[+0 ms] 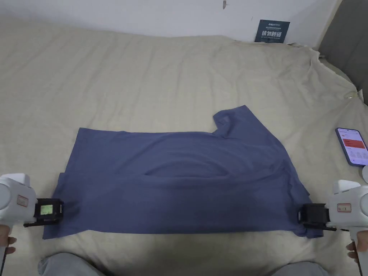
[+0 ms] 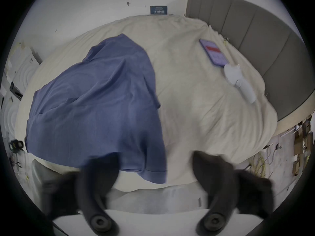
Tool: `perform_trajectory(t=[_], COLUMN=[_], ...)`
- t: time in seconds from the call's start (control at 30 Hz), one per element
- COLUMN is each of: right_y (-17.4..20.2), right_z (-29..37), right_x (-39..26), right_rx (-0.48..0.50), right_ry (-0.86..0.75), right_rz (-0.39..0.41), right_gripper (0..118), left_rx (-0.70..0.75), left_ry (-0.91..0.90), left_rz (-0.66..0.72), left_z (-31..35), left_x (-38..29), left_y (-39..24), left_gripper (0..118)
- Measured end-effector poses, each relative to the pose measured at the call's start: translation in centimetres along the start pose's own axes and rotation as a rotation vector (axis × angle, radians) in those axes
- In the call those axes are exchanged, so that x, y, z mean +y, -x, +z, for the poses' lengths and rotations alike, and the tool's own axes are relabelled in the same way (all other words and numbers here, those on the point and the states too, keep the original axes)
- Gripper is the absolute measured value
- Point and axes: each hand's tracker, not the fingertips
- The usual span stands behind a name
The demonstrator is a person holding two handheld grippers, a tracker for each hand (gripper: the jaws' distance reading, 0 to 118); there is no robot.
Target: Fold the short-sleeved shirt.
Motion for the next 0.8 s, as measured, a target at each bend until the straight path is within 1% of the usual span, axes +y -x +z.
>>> perform_trajectory(t=[0.03,0.1,0.17,0.23,0.3,0.4,0.47,0.5,0.53,0.57,0.63,0.67,0.7,0.73,0.77,0.8], right_y=[-0.1,-0.3,-0.2,0.2,1.0,2.7,3.7,4.3,4.8,5.4,6.1,6.3,6.6,6.8,7.0,7.2], right_z=[1.0,3.4,6.1,8.9,11.5,13.9,14.1,14.1,14.1,14.0,13.7,13.5,13.1,13.0,12.9,12.9], right_x=[0.4,1.7,2.9,3.7,3.9,3.0,2.4,2.1,1.9,1.5,1.0,0.6,0.4,0.2,-0.1,-0.5], right_rx=[-0.023,-0.067,-0.081,-0.069,-0.044,0.014,-0.028,-0.05,-0.047,-0.04,-0.011,0.02,0.038,0.044,0.053,0.06], right_ry=[-0.021,-0.118,-0.215,-0.335,-0.499,-0.778,-0.882,-0.911,-0.931,-0.943,-0.93,-0.928,-0.923,-0.917,-0.916,-0.918], right_rz=[0.006,0.023,0.027,0.008,-0.02,-0.01,0.015,0.024,0.027,0.03,0.018,0.011,0.006,0.006,0.009,0.011], right_gripper=[107,107,107,107,107,110,115,115,115,115,114,112,110,104,91,77], left_rx=[-0.002,-0.016,-0.003,0.004,-0.003,-0.005,0.017,0.013,-0.003,-0.028,-0.068,-0.085,-0.098,-0.105,-0.109,-0.112], left_ry=[-0.031,-0.097,-0.186,-0.296,-0.441,-0.663,-0.765,-0.802,-0.831,-0.859,-0.894,-0.904,-0.909,-0.909,-0.912,-0.914], left_rz=[0.021,0.046,0.047,0.017,-0.019,-0.082,-0.118,-0.133,-0.144,-0.147,-0.147,-0.157,-0.169,-0.174,-0.179,-0.183], left_z=[0.8,3.0,5.1,7.3,9.4,11.2,11.3,11.3,11.4,11.5,11.4,11.4,11.4,10.8,10.6,10.5], left_x=[0.6,2.3,4.0,5.3,6.0,5.4,4.5,4.0,3.5,3.0,2.0,1.5,1.0,1.0,0.8,0.6], left_y=[0.3,0.4,-0.1,-1.4,-3.2,-6.4,-8.2,-9.1,-9.8,-10.4,-11.2,-11.6,-11.9,-11.8,-11.9,-12.0], left_gripper=[112,112,112,113,112,111,105,101,96,88,74,59,46,34,19,11])
